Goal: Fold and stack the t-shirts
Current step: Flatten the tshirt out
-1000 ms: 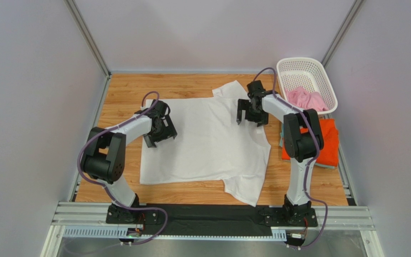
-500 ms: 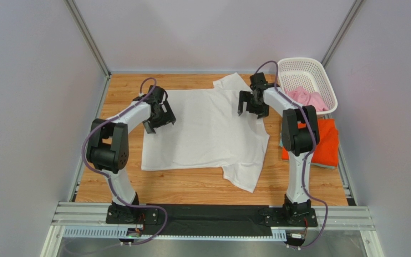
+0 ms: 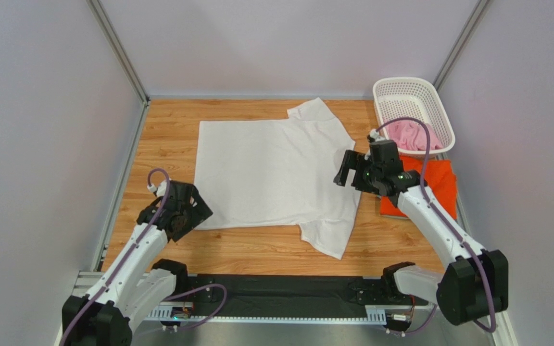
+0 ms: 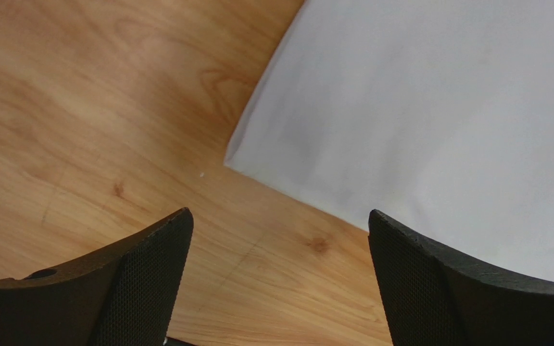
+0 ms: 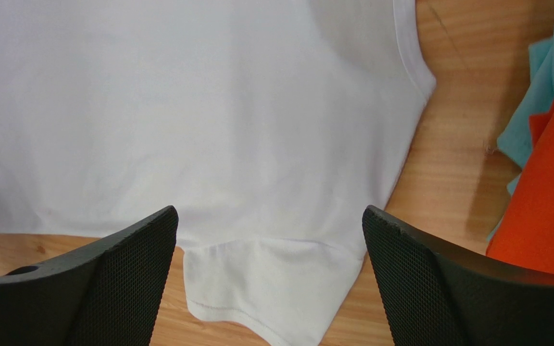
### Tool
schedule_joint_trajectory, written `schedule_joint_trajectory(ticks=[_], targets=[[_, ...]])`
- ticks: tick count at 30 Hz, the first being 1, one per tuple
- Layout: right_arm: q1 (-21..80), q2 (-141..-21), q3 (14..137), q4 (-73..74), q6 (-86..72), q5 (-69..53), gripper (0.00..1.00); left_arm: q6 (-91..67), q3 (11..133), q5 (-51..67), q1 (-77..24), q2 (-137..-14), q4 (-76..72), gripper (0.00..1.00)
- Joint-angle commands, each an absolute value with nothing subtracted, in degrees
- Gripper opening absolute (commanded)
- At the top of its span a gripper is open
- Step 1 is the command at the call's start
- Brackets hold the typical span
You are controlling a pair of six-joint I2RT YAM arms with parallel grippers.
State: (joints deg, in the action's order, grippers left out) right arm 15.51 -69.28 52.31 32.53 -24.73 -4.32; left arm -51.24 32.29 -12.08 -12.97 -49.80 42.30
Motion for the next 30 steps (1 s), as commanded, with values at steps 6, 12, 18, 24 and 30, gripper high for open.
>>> schedule_joint_trajectory(ticks=[6, 12, 18, 24, 30], targets=[[15.38, -55.82, 37.81, 28.3, -28.92, -7.91, 1.0, -59.59, 26.63, -18.98, -12.48, -42.89, 44.83, 0.83], [15.29, -55.11, 35.25, 28.65, -28.65, -8.88, 1.0, -59.24, 26.89, -18.03, -11.08, -48.59, 41.41, 0.7], [15.47, -56.16, 34.81, 28.13, -28.3, -8.43, 1.0, -59.94, 26.46, -16.26, -10.72, -55.89, 38.5, 0.64], [15.29, -56.6, 34.45, 27.77, -27.77, -8.79, 1.0, -59.68, 26.37, -16.43, -10.11, -58.09, 37.35, 0.58], [15.38, -56.78, 34.1, 27.51, -27.69, -9.84, 1.0, -58.45, 25.31, -15.29, -7.91, -58.18, 35.69, 0.5]])
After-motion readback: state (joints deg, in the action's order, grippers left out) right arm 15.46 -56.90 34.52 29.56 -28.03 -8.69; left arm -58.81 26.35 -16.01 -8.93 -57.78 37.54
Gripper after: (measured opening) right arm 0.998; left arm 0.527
